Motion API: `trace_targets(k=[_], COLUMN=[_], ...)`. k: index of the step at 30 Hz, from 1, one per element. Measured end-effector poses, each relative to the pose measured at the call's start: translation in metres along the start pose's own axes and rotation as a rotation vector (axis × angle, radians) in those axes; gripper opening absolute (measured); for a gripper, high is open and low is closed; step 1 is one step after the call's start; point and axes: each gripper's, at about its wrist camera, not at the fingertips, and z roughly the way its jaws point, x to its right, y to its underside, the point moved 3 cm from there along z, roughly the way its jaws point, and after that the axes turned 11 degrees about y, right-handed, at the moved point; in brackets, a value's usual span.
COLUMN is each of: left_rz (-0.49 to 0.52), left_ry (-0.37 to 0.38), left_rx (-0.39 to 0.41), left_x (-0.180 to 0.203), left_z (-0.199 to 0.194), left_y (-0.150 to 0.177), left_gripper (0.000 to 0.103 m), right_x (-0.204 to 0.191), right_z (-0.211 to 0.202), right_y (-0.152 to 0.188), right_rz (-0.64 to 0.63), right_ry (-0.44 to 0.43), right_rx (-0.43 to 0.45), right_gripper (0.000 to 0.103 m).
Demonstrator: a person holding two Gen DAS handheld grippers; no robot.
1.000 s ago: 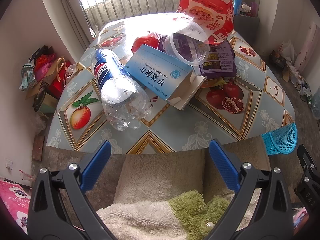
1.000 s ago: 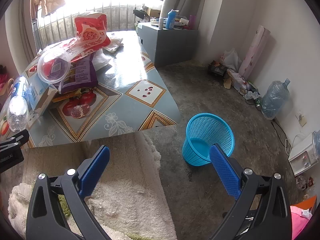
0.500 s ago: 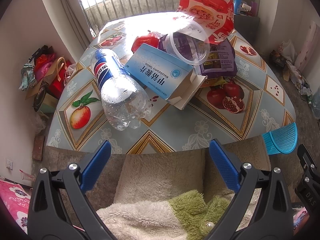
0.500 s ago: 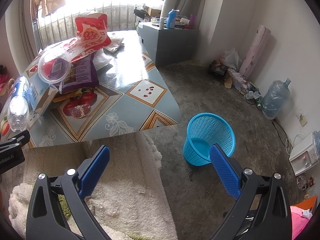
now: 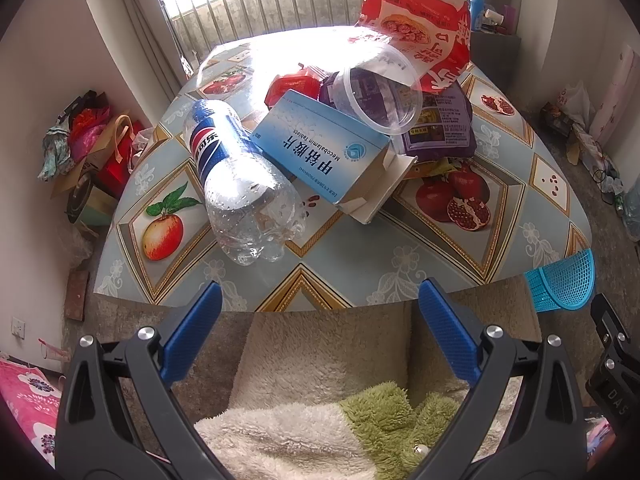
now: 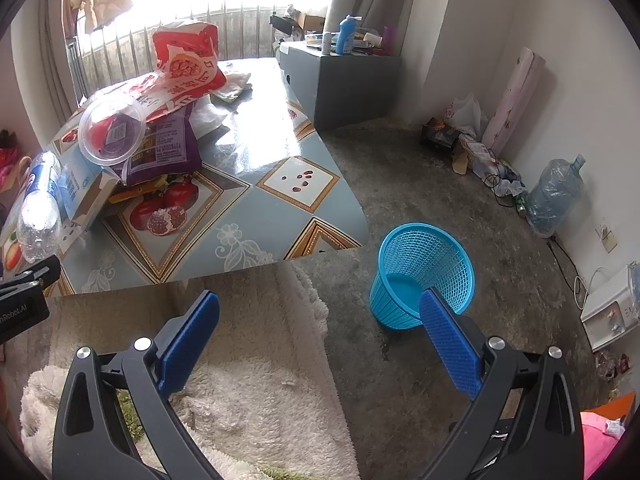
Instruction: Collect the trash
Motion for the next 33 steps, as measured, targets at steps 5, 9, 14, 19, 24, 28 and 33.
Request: trace_targets(k=[5,9,14,19,24,28,33], left_rz=[0.0,0.001,0.002,-0.008,-0.059,-0.111,-0.155], left_ry=[-0.002,-0.002,-0.002,0.0,-0.038,-0.05,-0.049], left_rx=[-0.001,-0.001,-0.003,0.019,0.09,0.111,0.135], left_x=[-0.001,-0.001,0.0,-0.005,-0.031,-0.064,-0.101], left_z=[-0.001,-0.001,-0.001,-0.004,-0.015,-0.02,-0.02], left_y=[-0.001,-0.001,-0.001,-0.006,-0.023,-0.037,-0.046], left_gripper=[0.094,0.094,0.094,0.094,0.094,0.094,0.094], right_x=[0.0,0.0,0.0,0.0,-0.002,-0.011,-0.032], right_z=[0.0,0.0,0.001,0.002,0.002,-0.001,-0.014], right_y=[0.0,0.0,0.0,-0.001,-0.015,-0.032,-0.055], right_rz=[0.0,0.0,0.001,0.004,0.002,-0.02,0.003], right_ry=[-0.001,-0.001,0.0,-0.001,-0.025,-0.085,-0.242], right_rx=[0.001,-0.001,-0.002,0.004,0.065,0.131,0.208], right_gripper=[0.098,0.098,0.098,0.098,0.098,0.098,0.098])
